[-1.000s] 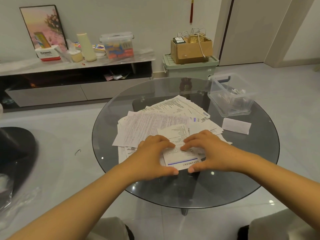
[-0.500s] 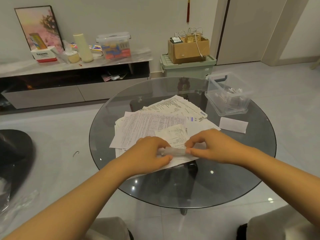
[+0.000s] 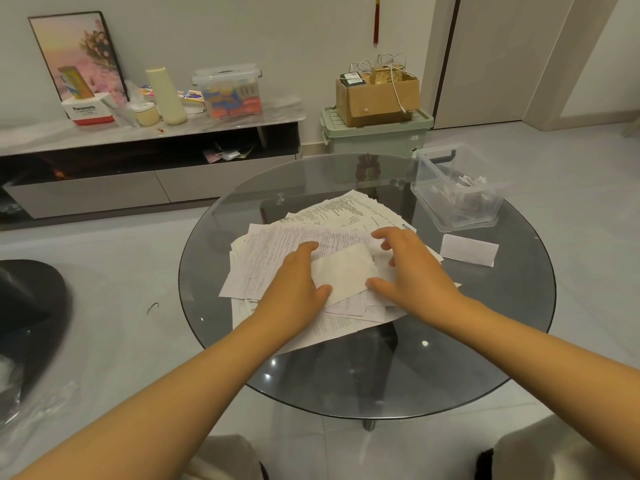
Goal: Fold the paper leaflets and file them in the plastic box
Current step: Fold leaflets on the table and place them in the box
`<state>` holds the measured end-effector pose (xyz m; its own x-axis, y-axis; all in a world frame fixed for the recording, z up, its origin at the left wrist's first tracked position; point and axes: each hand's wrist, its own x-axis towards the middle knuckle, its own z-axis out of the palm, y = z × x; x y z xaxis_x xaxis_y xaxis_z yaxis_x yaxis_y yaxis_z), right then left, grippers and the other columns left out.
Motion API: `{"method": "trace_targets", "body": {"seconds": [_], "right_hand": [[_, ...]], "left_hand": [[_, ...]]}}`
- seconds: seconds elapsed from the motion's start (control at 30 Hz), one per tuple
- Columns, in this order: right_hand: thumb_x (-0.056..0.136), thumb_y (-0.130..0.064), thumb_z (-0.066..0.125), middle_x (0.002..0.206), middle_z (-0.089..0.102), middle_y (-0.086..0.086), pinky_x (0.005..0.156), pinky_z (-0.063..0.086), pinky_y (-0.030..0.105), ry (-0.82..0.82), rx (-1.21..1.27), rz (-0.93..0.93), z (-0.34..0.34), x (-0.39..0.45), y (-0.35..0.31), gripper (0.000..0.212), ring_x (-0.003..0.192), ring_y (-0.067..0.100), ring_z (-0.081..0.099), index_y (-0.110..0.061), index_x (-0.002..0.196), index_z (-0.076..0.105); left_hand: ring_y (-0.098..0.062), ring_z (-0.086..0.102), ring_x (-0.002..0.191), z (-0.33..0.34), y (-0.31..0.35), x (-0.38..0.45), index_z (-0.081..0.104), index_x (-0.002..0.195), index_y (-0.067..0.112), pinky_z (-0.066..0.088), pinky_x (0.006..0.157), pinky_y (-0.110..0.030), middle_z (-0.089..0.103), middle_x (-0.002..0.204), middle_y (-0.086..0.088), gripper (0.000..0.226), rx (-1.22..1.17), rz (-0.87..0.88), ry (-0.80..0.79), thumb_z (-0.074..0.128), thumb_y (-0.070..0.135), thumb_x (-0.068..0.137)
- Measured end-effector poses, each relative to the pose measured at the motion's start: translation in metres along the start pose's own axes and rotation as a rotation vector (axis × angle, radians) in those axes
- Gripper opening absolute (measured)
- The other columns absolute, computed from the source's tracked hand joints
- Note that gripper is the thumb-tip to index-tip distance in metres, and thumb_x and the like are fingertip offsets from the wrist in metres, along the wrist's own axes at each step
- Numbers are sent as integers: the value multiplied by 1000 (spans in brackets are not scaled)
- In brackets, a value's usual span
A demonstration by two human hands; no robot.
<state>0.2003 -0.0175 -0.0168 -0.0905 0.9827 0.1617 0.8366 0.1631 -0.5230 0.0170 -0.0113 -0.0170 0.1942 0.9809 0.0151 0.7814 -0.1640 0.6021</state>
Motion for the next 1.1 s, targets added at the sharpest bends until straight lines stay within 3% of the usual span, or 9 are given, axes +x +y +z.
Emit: {"method": "trace_targets", "body": {"seconds": [0.13, 0.23, 0.3, 0.43, 0.53, 0.67, 0.77, 0.97, 1.1], "right_hand": [[81, -26, 67, 115, 47, -2, 91, 38, 27, -28, -33, -124, 7, -2, -2, 35, 107, 13, 42, -23, 115, 57], [85, -32, 62, 116, 57, -5, 93, 34, 25, -129, -94, -186, 11, -4, -4, 27, 110, 15, 42, -24, 111, 65], [85, -39, 60, 118, 59, -9, 94, 36, 26, -155, -129, -176, 10, -5, -5, 29, 110, 13, 44, -27, 112, 65], [78, -55, 62, 120, 58, -13, 97, 37, 29, -172, -184, -144, 6, -7, -4, 45, 114, 12, 44, -32, 116, 61], [72, -60, 66, 121, 56, -15, 94, 35, 26, -203, -228, -170, 3, -12, -3, 52, 113, 11, 43, -34, 116, 58], [74, -53, 68, 114, 59, -13, 86, 34, 24, -215, -221, -191, -1, -13, -2, 40, 108, 12, 45, -35, 109, 61], [77, -49, 65, 108, 62, -9, 81, 39, 25, -239, -252, -184, -5, -14, -2, 32, 102, 12, 50, -36, 106, 62], [85, -34, 52, 84, 67, -6, 67, 44, 26, -233, -244, -188, -17, -18, -9, 14, 76, 16, 56, -28, 86, 65], [86, -32, 50, 74, 62, -6, 66, 46, 31, -219, -146, -176, -20, -18, -9, 17, 73, 18, 56, -24, 72, 56]], "left_hand": [[-19, 37, 124, 2, -6, 2, 29, 143, 28, 37, 99, -31, 28, 138, 0, 64, 162, 71, 3, 62, 26, 88], [-17, 26, 131, 0, -9, 3, 39, 139, 32, 19, 106, -33, 32, 143, 5, 49, 314, 175, -45, 53, 31, 93], [-14, 27, 131, -1, -10, 3, 43, 136, 35, 16, 104, -31, 37, 142, 8, 42, 320, 183, -86, 49, 34, 95], [-12, 38, 123, -3, -10, -1, 56, 125, 34, 22, 101, -29, 46, 130, 10, 33, 213, 197, -115, 52, 35, 92], [-13, 49, 110, -1, -8, -8, 62, 119, 32, 37, 99, -28, 49, 122, 10, 32, 134, 194, -171, 59, 32, 87], [-5, 53, 95, 1, -1, -14, 63, 120, 25, 39, 81, -8, 47, 119, 9, 35, 101, 234, -208, 63, 24, 85], [-4, 53, 90, 1, 0, -12, 61, 122, 23, 37, 73, -3, 46, 119, 9, 39, 106, 240, -189, 67, 24, 83], [-7, 46, 109, 0, 1, -7, 65, 112, 27, 39, 97, -28, 50, 120, 12, 38, 160, 248, -181, 72, 41, 77], [-6, 53, 95, 1, 4, -4, 63, 88, 29, 42, 94, -36, 59, 98, 14, 21, 70, 243, -151, 74, 41, 75]]}}
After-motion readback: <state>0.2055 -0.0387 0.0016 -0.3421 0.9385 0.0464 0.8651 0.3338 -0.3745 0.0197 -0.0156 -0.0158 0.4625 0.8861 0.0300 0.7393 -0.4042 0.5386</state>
